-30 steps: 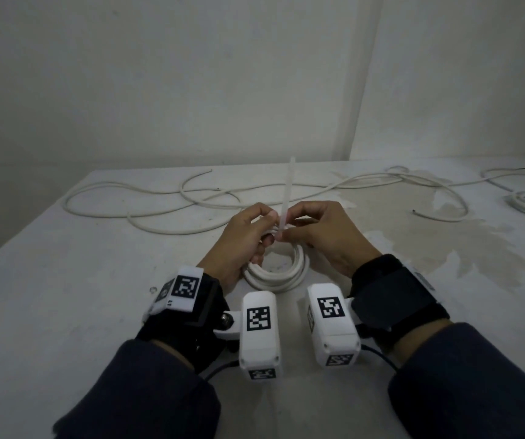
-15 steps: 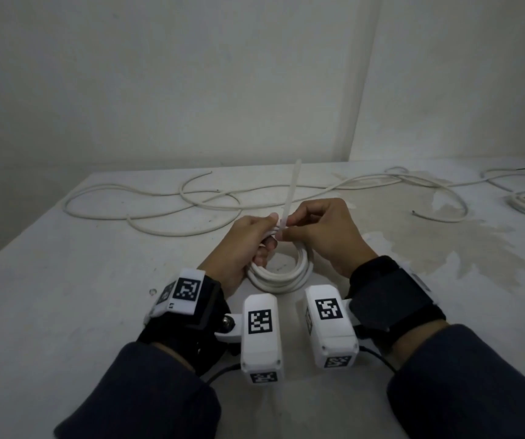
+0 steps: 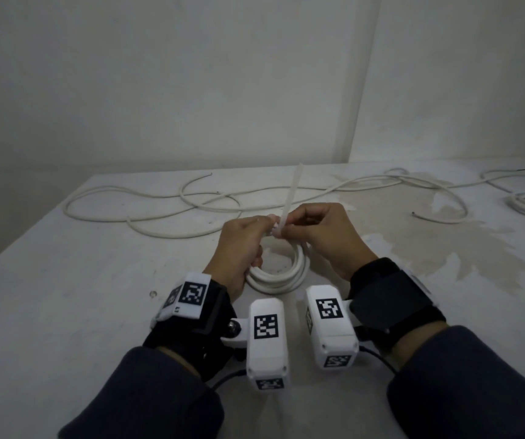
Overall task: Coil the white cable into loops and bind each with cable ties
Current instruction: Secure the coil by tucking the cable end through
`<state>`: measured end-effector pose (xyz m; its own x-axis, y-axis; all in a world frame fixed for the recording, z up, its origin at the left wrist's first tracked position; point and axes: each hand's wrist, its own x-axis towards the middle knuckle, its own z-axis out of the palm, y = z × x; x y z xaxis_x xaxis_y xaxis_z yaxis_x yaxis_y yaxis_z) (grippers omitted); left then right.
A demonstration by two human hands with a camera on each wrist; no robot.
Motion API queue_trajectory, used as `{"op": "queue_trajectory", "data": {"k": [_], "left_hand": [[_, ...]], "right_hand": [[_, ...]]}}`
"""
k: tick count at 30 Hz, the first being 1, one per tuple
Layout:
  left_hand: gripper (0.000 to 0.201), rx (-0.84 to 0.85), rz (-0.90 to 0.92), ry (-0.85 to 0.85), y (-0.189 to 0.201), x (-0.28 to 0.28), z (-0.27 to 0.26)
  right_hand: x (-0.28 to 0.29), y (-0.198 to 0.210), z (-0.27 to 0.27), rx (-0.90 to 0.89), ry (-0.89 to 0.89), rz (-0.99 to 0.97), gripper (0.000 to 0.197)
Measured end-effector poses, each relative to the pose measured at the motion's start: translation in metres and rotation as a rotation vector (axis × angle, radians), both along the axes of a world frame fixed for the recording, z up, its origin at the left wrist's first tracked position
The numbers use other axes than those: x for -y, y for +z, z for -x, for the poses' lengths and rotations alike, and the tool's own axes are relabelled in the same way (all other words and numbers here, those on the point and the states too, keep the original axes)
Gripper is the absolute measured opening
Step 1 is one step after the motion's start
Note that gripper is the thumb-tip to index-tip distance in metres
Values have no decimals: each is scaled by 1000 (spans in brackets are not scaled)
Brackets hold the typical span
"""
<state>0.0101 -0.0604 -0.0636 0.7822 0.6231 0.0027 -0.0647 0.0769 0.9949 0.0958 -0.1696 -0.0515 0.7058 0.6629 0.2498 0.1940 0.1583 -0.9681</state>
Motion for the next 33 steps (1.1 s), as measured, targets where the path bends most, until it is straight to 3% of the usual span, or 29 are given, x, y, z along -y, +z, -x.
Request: {"op": "queue_trajectory", "data": {"k": [1, 7, 18, 22, 28, 33], "left_hand": [[17, 11, 7, 14, 0, -1, 0], [14, 53, 34, 55, -1, -2, -2], [18, 123, 63, 50, 1, -1, -2], [21, 149, 89, 74, 1, -1, -2], [18, 173, 115, 125, 2, -1, -2], [12, 192, 94, 123, 2, 2, -2]], "right_hand": [[-1, 1, 1, -2, 7, -12, 3], [-4, 4, 0, -3, -80, -52, 17], [-3, 9, 1, -99, -147, -175, 15], [-3, 10, 4, -8, -122, -171, 3], [-4, 13, 6, -60, -43, -99, 17], [-4, 17, 8, -104, -101, -43, 16]]}}
